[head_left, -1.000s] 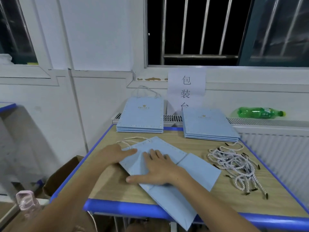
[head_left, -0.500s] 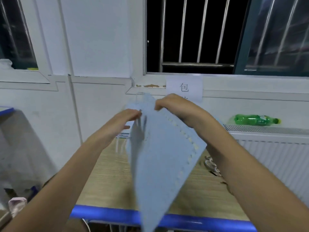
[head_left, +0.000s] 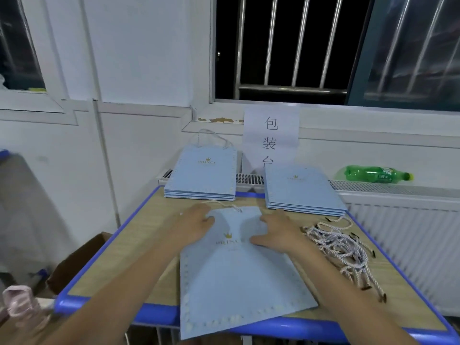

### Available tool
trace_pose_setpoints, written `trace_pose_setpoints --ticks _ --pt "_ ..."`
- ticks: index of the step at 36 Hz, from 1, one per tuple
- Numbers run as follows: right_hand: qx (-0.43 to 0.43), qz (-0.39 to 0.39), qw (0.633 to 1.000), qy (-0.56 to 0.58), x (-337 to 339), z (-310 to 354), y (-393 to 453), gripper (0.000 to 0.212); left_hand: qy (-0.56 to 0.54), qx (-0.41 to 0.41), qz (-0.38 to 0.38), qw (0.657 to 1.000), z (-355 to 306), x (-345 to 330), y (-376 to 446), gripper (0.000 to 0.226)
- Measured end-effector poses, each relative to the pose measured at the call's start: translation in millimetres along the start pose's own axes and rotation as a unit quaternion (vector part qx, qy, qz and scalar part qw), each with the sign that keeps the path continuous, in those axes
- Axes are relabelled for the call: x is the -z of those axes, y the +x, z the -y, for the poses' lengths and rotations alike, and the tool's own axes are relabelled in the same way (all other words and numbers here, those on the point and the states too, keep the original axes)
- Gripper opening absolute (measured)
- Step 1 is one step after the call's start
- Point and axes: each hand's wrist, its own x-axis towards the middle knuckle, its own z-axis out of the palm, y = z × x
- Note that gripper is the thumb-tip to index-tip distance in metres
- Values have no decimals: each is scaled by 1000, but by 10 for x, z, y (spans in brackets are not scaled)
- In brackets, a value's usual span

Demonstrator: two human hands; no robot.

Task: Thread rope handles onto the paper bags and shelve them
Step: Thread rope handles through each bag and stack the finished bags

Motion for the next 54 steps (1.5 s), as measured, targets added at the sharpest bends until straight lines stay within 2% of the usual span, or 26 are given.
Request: trace_pose_setpoints --ticks 1,2,4,5,7,9,22,26,29,33,36,39,43,45,47,49,51,54 --pt "8 -7 997 -75 2 97 -14 57 59 0 5 998 -40 -57 -29 37" --pt "20 -16 995 -101 -1 187 -15 63 106 3 15 994 -87 -108 -57 54" --pt "60 -28 993 -95 -44 323 29 66 161 -1 31 986 -154 -204 -76 83" --pt "80 -30 991 -105 -98 367 73 65 168 -3 42 985 -159 -249 -69 86" --pt "101 -23 986 -131 -235 398 197 61 169 10 55 984 -152 -320 -39 66" --pt "79 -4 990 -116 -362 372 307 60 166 18 48 985 -156 -343 -53 58" --pt "37 31 991 -125 -463 318 398 60 166 24 101 981 -155 -304 -28 58" --pt "29 9 992 -119 -488 321 369 61 151 27 89 984 -133 -305 -50 60" --pt "-6 -5 994 -105 -488 271 353 61 180 55 53 981 -104 -333 -99 58" --pt "-30 3 992 -121 -477 239 344 67 133 143 19 981 -81 -300 -155 67" --pt "-25 11 990 -136 -454 250 332 73 123 144 30 981 -59 -274 -145 70" --pt "10 23 996 -90 -380 186 291 69 100 121 17 987 14 -250 -126 71" --pt "53 -48 992 103 -211 65 105 61 -11 79 7 997 123 -88 -188 78" --pt "15 -72 992 104 -167 -24 10 55 -9 127 23 992 211 -1 -269 80" --pt "-20 -96 993 73 -179 -147 -62 45 14 159 51 986 348 35 -375 73" --pt "-21 -96 994 54 -227 -233 -132 42 -12 132 78 988 441 47 -514 68" --pt "-6 -89 995 47 -271 -259 -168 43 -97 76 90 988 468 46 -645 71" --pt "26 -118 985 122 -263 -210 -185 43 -218 7 116 969 361 79 -790 61"
